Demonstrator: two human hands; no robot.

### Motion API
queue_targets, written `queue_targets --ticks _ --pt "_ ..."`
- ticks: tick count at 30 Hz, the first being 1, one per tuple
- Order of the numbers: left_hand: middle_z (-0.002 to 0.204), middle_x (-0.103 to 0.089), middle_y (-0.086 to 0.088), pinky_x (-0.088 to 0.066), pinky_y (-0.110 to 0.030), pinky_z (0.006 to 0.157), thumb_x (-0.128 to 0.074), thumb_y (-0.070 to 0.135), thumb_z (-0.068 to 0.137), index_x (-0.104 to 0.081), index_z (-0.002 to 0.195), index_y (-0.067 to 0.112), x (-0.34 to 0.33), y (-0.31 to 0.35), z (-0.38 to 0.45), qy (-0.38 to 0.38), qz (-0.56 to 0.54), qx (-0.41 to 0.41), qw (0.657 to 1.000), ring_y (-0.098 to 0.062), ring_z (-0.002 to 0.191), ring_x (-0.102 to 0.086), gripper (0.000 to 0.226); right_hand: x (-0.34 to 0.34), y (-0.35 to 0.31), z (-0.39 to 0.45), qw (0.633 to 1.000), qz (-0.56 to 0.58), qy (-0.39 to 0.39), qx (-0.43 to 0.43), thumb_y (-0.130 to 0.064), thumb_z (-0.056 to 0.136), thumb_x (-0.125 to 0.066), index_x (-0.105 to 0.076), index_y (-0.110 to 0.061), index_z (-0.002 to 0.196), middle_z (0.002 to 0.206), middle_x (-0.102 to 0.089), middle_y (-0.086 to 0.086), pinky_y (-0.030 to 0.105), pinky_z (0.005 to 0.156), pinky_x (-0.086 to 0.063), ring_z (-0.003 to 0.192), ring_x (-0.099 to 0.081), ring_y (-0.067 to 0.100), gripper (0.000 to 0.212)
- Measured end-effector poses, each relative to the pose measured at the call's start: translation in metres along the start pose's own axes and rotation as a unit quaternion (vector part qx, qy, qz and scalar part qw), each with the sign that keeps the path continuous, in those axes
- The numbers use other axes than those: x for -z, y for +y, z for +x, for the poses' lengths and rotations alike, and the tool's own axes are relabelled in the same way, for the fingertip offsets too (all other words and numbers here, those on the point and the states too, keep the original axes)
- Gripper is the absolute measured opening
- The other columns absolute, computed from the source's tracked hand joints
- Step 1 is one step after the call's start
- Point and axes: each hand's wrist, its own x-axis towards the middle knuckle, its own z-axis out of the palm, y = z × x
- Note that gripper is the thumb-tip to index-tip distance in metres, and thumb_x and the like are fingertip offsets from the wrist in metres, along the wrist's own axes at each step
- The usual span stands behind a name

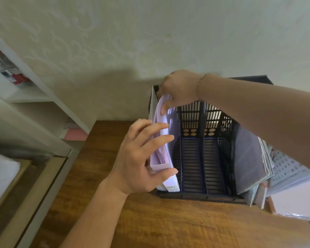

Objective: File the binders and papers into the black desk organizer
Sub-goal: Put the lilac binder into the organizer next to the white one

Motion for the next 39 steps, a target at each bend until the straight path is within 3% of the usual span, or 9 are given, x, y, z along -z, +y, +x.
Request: queue_targets --ticks 8,13,20,23,26,28,31,36,39 --pt "0.141 -0.048 -0.021 -0.042 -0.040 0.109 -0.082 0.025 0.074 -0.055 0.126 -0.003 -0.013 0.008 -0.034 0.027 -0.119 0.045 0.992 -0.030 0.137 -0.044 0.066 0.007 -0.005 -0.014 0.993 0.011 -0.119 0.013 -0.070 0.084 -0.033 -0.061 -0.022 0.111 0.103 -0.067 0.002 0.046 0.102 -0.033 0.102 -0.056 0.025 0.062" --pt "0.143 -0.048 -0.016 -0.040 -0.038 0.112 -0.082 0.024 0.075 -0.048 0.129 0.008 -0.014 0.007 -0.033 -0.001 -0.103 0.060 0.993 -0.027 0.142 -0.036 0.065 0.006 -0.017 -0.014 0.984 -0.130 -0.123 -0.019 -0.072 0.085 -0.020 -0.057 -0.020 0.112 0.111 -0.064 -0.003 0.046 0.105 -0.024 0.117 -0.044 0.020 0.069" --pt "0.161 -0.012 0.013 -0.033 -0.007 0.104 -0.078 0.026 0.079 -0.033 0.140 0.033 0.006 0.012 -0.025 -0.118 -0.109 0.120 0.980 0.013 0.142 -0.010 0.076 0.005 -0.028 -0.017 0.978 -0.104 -0.158 -0.092 -0.071 0.084 -0.030 -0.030 -0.024 0.141 0.140 -0.046 0.000 0.048 0.108 -0.026 0.127 -0.040 0.023 0.074" --pt "0.162 0.002 0.016 -0.027 -0.001 0.102 -0.081 0.022 0.076 -0.017 0.145 0.042 0.011 0.009 -0.032 -0.089 -0.126 0.137 0.978 0.020 0.137 -0.007 0.096 0.027 -0.046 -0.024 0.994 -0.046 -0.064 -0.081 -0.054 0.081 -0.054 -0.035 -0.021 0.141 0.143 -0.042 0.002 0.047 0.108 -0.029 0.131 -0.035 0.026 0.071" --pt "0.161 -0.014 0.011 -0.032 -0.029 0.113 -0.079 0.034 0.078 -0.032 0.140 0.036 0.006 -0.001 -0.050 -0.036 -0.135 0.169 0.976 0.001 0.145 -0.017 0.078 0.060 -0.091 -0.052 0.980 0.121 0.114 -0.111 -0.027 0.078 -0.059 -0.046 -0.022 0.135 0.136 -0.050 0.003 0.047 0.102 -0.039 0.125 -0.043 0.027 0.059" --pt "0.151 -0.033 0.006 -0.052 -0.040 0.099 -0.075 0.043 0.080 -0.045 0.130 0.026 0.004 -0.006 -0.057 -0.003 -0.074 0.136 0.988 -0.010 0.134 -0.041 0.060 0.072 -0.132 -0.076 0.963 0.182 0.154 -0.126 -0.033 0.083 -0.058 -0.051 -0.021 0.132 0.133 -0.054 0.002 0.044 0.101 -0.041 0.123 -0.048 0.022 0.051" --pt "0.126 -0.051 -0.002 -0.058 -0.032 0.068 -0.072 0.051 0.081 -0.061 0.108 0.015 0.016 -0.007 -0.050 0.050 0.023 0.049 0.997 -0.016 0.097 -0.060 0.046 0.063 -0.182 -0.098 0.965 0.171 0.117 -0.158 -0.055 0.087 -0.053 -0.048 -0.024 0.134 0.134 -0.052 -0.004 0.041 0.095 -0.047 0.121 -0.050 0.016 0.056" --pt "0.118 -0.055 0.005 -0.051 -0.029 0.054 -0.064 0.059 0.080 -0.067 0.097 0.017 0.051 -0.005 -0.015 -0.127 0.144 -0.040 0.981 -0.014 0.080 -0.061 0.045 0.026 -0.212 -0.105 0.954 0.170 0.099 -0.227 -0.041 0.077 -0.071 -0.043 -0.016 0.136 0.137 -0.044 -0.001 0.040 0.080 -0.056 0.111 -0.056 0.022 0.070" --pt "0.083 -0.050 0.011 -0.034 -0.021 0.049 -0.064 0.057 0.080 -0.060 0.085 0.025 0.062 0.000 0.008 -0.179 0.161 -0.067 0.968 -0.013 0.065 -0.054 0.034 0.023 -0.210 -0.102 0.946 0.171 0.106 -0.254 -0.037 0.074 -0.075 -0.043 -0.011 0.133 0.133 -0.043 0.002 0.037 0.080 -0.056 0.111 -0.054 0.023 0.072"
